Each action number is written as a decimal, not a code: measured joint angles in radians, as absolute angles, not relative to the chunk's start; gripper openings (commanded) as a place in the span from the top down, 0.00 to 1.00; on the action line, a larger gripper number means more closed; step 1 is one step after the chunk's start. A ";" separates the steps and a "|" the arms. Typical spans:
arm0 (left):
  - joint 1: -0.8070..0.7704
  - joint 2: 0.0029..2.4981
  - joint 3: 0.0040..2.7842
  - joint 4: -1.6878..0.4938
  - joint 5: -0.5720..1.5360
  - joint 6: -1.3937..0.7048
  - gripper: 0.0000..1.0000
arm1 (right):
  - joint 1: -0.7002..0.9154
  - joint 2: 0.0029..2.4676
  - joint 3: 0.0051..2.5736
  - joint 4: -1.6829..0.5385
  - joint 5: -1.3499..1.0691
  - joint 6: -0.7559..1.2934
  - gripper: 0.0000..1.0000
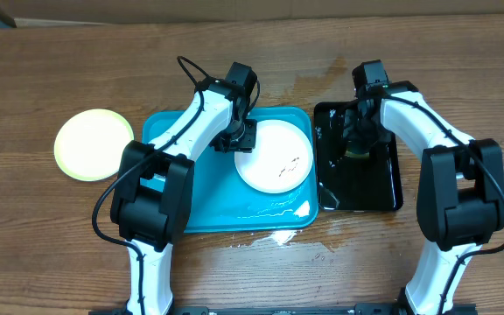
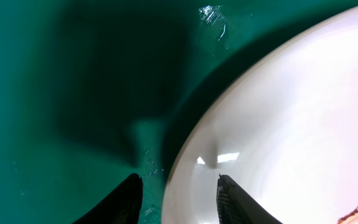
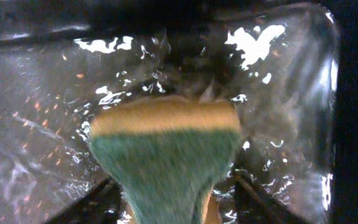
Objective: Clean dirty plates on tray and stack at the side
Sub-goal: 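Grasp the sponge in the black tray with the right gripper and rub it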
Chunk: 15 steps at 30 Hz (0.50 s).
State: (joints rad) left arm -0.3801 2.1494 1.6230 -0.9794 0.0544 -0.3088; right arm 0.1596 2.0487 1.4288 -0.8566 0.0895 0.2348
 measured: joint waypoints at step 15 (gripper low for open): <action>-0.380 2.149 1.623 -0.979 0.054 -0.309 0.59 | 0.160 2.029 1.377 -0.875 0.040 0.243 0.58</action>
State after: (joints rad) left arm -0.3801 2.1494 1.6230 -0.9794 0.0544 -0.3088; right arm 0.1596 2.0293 1.3769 -0.8745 0.0402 0.2428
